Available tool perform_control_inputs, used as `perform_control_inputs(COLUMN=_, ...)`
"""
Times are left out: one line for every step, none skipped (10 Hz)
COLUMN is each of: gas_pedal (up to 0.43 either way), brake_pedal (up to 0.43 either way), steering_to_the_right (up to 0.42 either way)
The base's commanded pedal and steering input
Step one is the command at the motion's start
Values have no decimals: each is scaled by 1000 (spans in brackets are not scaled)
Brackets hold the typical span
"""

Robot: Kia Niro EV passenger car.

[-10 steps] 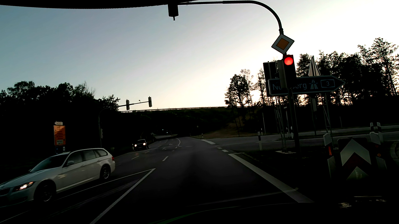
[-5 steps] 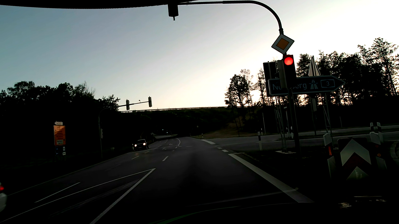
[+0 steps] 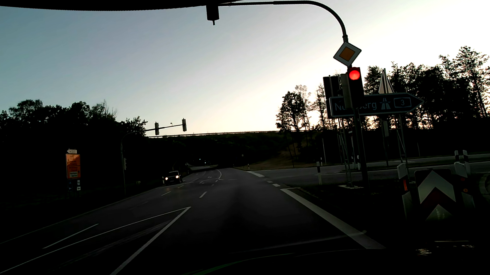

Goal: Follow the waypoints while adhering to traffic rules and regulations

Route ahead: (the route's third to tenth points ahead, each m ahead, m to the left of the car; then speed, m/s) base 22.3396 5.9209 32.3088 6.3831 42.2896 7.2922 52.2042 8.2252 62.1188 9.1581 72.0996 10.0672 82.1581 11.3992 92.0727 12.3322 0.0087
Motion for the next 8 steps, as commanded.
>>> perform_control_inputs(gas_pedal=0, brake_pedal=232, steering_to_the_right=-11)
perform_control_inputs(gas_pedal=0, brake_pedal=232, steering_to_the_right=-11)
perform_control_inputs(gas_pedal=0, brake_pedal=232, steering_to_the_right=-11)
perform_control_inputs(gas_pedal=0, brake_pedal=232, steering_to_the_right=-11)
perform_control_inputs(gas_pedal=0, brake_pedal=232, steering_to_the_right=-11)
perform_control_inputs(gas_pedal=0, brake_pedal=232, steering_to_the_right=-12)
perform_control_inputs(gas_pedal=0, brake_pedal=232, steering_to_the_right=-12)
perform_control_inputs(gas_pedal=0, brake_pedal=232, steering_to_the_right=-12)
